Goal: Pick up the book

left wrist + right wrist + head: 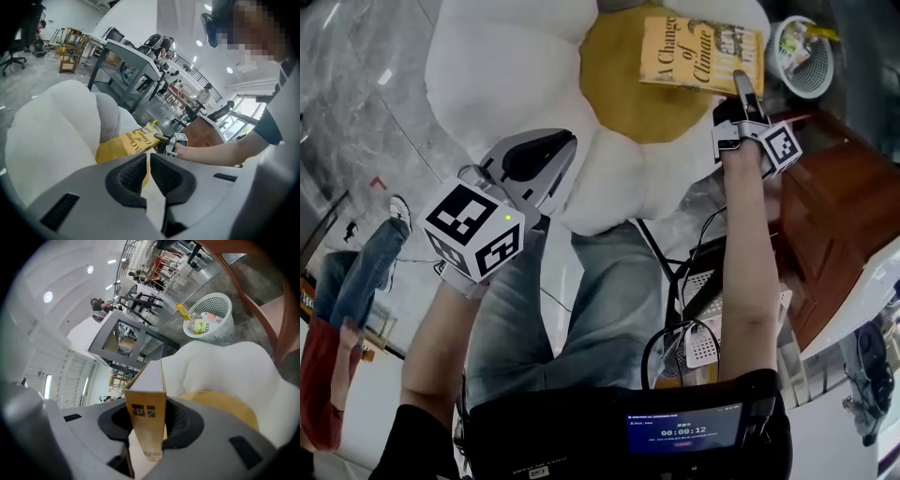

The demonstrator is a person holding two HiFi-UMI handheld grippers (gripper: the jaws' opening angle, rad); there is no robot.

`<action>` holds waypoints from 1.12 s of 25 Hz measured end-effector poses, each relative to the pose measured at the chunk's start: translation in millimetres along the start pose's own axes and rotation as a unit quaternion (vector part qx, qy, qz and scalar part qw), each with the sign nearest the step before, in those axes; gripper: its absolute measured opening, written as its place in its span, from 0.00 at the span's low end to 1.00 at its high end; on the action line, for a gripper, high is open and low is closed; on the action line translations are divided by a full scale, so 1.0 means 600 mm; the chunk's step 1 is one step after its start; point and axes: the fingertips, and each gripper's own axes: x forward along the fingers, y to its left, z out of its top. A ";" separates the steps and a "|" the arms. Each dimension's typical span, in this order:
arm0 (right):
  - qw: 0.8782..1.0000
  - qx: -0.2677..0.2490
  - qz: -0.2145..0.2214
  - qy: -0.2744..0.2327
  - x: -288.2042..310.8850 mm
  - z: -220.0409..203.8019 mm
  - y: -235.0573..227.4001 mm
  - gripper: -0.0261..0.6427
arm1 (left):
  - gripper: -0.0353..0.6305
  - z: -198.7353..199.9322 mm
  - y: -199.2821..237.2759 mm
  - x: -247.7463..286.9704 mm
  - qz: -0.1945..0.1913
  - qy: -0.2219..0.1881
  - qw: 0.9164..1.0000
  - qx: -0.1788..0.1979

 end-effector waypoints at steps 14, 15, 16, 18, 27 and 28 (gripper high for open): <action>0.998 0.013 0.063 0.002 0.036 0.019 -0.070 0.28 | 0.08 -0.053 0.030 0.162 -0.002 0.017 0.999 0.051; 0.996 0.024 0.084 0.005 0.056 0.018 -0.092 0.28 | 0.08 -0.060 0.040 0.186 0.013 0.017 0.998 0.063; 0.995 0.035 0.096 0.008 0.071 0.017 -0.123 0.28 | 0.08 -0.070 0.050 0.217 0.025 0.020 0.997 0.068; 0.992 0.059 0.107 0.017 0.104 0.014 -0.197 0.28 | 0.08 -0.092 0.080 0.286 0.040 0.031 0.996 0.068; 0.986 0.095 0.136 0.008 0.086 0.021 -0.224 0.28 | 0.08 -0.083 0.078 0.357 0.048 0.030 0.994 0.092; 0.986 0.098 0.138 0.007 0.076 0.021 -0.212 0.28 | 0.08 -0.079 0.071 0.353 0.047 0.031 0.994 0.093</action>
